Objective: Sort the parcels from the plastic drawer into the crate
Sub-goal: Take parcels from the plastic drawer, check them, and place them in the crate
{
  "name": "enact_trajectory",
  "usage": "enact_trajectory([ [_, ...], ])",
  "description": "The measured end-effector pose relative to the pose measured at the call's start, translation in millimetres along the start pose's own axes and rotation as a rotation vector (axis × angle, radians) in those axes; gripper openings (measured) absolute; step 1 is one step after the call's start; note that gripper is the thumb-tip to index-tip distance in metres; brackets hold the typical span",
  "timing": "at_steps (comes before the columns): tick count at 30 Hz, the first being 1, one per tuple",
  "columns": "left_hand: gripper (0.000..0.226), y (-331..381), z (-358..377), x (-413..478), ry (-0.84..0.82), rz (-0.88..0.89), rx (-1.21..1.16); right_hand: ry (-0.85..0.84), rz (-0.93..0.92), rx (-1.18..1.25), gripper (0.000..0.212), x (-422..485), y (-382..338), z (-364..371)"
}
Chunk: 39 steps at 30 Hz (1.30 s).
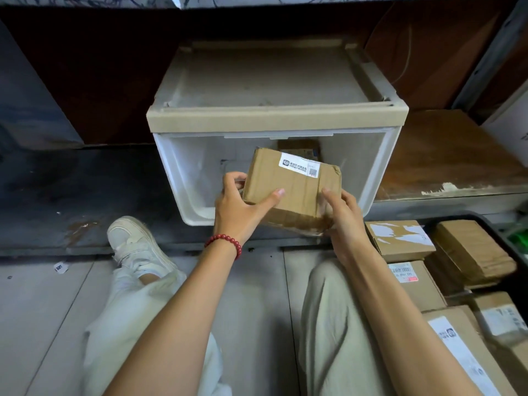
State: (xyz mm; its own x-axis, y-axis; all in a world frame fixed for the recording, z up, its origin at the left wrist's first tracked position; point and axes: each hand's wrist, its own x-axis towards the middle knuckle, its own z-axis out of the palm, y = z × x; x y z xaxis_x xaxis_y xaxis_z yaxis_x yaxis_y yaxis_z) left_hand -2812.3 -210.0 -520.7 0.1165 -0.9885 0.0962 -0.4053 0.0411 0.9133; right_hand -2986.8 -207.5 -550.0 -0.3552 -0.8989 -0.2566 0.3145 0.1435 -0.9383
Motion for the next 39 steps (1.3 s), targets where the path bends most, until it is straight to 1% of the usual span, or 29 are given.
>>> enact_trajectory([
  [3,0.064,1.2,13.8,-6.9,-0.036,0.04,0.033,0.009,-0.053,-0.049,0.039,-7.4,-11.8,-29.0],
  [5,0.065,4.1,27.9,-12.1,-0.097,0.052,0.048,-0.002,-0.071,-0.102,0.035,-14.2,-18.4,-56.8],
  [7,0.068,10.9,45.3,-18.6,-0.195,0.064,0.047,0.019,-0.077,-0.167,0.041,-21.1,-25.1,-87.2],
  [9,0.07,21.8,63.6,-23.6,-0.285,0.084,0.02,0.077,-0.09,-0.189,0.045,-28.5,-30.8,-115.4],
  [12,0.067,40.3,90.8,-30.7,-0.391,0.147,-0.013,0.217,-0.123,-0.147,0.044,-43.5,-34.7,-152.8],
  [14,0.064,50.5,110.1,-38.4,-0.433,0.195,-0.028,0.293,-0.137,-0.115,0.043,-59.5,-31.7,-175.3],
  [16,0.063,57.5,126.5,-48.6,-0.48,0.224,-0.034,0.346,-0.129,-0.077,0.044,-79.2,-24.9,-195.3],
  [19,0.062,64.8,143.4,-59.8,-0.618,0.269,0.034,0.407,-0.106,0.02,0.038,-103.8,-12.7,-219.9],
  [21,0.062,70.3,154.4,-64.5,-0.68,0.289,0.058,0.437,-0.091,0.054,0.038,-110.8,-9.8,-230.3],
  [25,0.07,84.1,193.0,-80.1,-0.661,0.333,0.056,0.531,-0.147,0.065,0.045,-115.2,-18.4,-244.2],
  [29,0.075,94.7,239.3,-101.1,-0.677,0.324,0.005,0.598,-0.182,0.079,0.044,-125.8,-20.0,-274.3],
  [32,0.075,94.8,261.6,-114.0,-0.713,0.331,0.015,0.634,-0.171,0.104,0.042,-132.3,-14.6,-296.1],
  [37,0.073,92.3,276.7,-105.7,-0.708,0.382,0.076,0.565,-0.12,0.11,0.045,-118.4,1.8,-305.9],
  [39,0.073,87.5,284.1,-102.3,-0.721,0.383,0.107,0.573,-0.098,0.106,0.05,-111.6,7.7,-308.4],
])
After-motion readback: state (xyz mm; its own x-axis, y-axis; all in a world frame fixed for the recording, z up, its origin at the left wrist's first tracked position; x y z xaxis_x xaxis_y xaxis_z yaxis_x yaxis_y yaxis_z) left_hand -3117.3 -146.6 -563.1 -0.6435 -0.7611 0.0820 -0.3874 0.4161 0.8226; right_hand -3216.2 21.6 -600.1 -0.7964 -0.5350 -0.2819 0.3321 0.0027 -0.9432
